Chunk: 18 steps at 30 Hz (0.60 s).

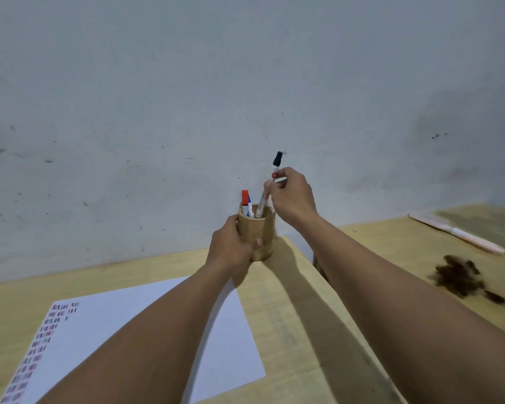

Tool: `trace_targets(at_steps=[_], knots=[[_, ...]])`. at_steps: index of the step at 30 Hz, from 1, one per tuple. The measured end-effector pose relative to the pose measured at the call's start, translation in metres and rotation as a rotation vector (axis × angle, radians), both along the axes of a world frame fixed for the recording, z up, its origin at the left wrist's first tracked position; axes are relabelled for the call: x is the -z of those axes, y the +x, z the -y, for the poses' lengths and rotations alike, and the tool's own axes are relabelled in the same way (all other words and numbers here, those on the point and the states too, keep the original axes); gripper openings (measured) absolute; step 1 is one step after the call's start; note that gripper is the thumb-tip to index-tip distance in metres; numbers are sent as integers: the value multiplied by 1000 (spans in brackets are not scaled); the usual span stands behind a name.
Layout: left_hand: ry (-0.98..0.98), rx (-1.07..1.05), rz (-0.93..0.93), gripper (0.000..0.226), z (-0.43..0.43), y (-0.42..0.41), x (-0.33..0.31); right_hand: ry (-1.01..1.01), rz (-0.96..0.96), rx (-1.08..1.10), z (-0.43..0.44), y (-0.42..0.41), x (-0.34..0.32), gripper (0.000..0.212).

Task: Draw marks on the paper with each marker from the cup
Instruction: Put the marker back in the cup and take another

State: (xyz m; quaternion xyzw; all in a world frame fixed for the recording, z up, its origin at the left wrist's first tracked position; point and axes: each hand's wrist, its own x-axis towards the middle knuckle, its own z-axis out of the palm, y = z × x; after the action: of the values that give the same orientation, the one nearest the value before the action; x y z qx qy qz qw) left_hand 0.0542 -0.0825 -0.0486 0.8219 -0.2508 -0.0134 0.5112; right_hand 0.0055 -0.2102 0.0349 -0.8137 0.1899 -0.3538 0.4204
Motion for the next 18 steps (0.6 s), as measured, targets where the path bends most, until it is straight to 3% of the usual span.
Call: trace_targets(at_steps=[7, 13, 15, 18], knots=[[-79, -14, -4, 59, 4, 1, 5, -60, -271, 50, 4, 7, 18, 23], [-91, -29, -17, 52, 3, 0, 5, -73, -190, 92, -8, 7, 23, 19], [-95, -47, -8, 48, 3, -1, 4, -119, -235, 68, -16, 10, 23, 9], [-80, -71, 14, 46, 3, -2, 4, -147, -301, 72, -25, 18, 25, 17]])
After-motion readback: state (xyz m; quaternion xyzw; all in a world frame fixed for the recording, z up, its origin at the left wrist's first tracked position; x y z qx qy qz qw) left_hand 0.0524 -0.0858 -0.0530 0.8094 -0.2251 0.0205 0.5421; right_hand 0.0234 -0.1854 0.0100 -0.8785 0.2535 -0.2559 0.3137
